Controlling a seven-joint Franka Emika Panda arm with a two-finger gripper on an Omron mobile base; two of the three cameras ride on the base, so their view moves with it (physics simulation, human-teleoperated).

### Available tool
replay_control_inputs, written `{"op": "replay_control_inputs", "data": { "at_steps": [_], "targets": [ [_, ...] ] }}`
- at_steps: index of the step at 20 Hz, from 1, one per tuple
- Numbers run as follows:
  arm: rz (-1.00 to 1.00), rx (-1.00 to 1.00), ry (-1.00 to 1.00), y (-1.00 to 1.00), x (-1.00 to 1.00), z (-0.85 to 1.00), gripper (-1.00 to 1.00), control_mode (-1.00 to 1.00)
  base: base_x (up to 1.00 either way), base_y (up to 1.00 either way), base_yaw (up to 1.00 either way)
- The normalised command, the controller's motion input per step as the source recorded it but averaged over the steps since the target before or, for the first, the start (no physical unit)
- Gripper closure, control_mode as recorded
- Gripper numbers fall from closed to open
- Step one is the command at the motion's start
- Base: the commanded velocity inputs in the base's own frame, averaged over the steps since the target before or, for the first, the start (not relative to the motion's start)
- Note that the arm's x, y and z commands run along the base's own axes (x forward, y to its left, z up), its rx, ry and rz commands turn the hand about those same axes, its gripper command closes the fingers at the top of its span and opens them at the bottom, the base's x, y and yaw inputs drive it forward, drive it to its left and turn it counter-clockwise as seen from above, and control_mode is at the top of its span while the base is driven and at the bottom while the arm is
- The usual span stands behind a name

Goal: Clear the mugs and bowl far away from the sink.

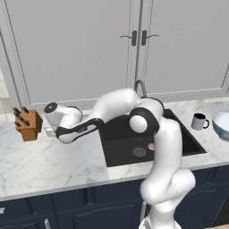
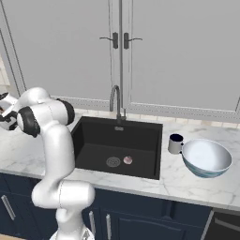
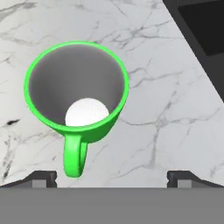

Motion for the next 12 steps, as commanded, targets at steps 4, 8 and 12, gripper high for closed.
{"op": "replay_control_inputs", "data": {
  "at_steps": [4,8,12],
  "targets": [
    [0.00,0.02,0.00,0.02,0.36,-0.24,-1.00,-1.00,0.00,0.00,0.00],
    [0.00,0.02,0.00,0.18,0.35,-0.31,-1.00,-1.00,0.00,0.00,0.00],
    [0.00,0.02,0.00,0.17,0.28,-0.28,-1.00,-1.00,0.00,0.00,0.00]
  ]
}}
